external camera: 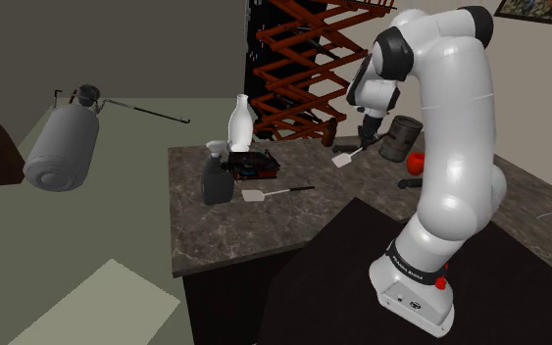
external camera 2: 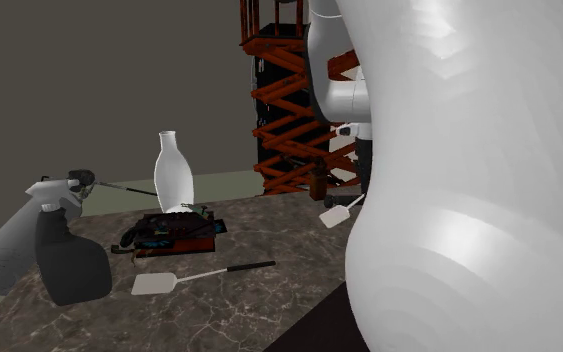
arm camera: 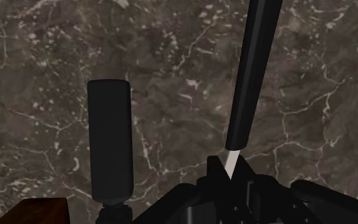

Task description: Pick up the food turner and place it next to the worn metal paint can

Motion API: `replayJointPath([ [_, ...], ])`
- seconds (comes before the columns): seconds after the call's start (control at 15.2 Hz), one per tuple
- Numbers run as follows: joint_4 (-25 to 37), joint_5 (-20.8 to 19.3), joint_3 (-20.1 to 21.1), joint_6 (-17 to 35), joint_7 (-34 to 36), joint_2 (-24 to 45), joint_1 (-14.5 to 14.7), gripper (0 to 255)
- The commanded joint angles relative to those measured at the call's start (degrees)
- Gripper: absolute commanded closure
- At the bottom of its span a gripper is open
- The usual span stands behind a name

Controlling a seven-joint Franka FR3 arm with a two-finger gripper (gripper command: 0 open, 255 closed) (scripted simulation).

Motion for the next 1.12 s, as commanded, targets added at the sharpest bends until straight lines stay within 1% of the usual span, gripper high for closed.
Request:
replayJointPath([
  [0.0,0.0,1.09,1.04,1.05,-0.72,1.13,-0.88,255],
  [0.59,0.72,5.49,5.61,5.21,-3.19,6.19,-4.3,255],
  [1.06,0.72,5.49,5.61,5.21,-3.18,6.19,-4.3,255],
])
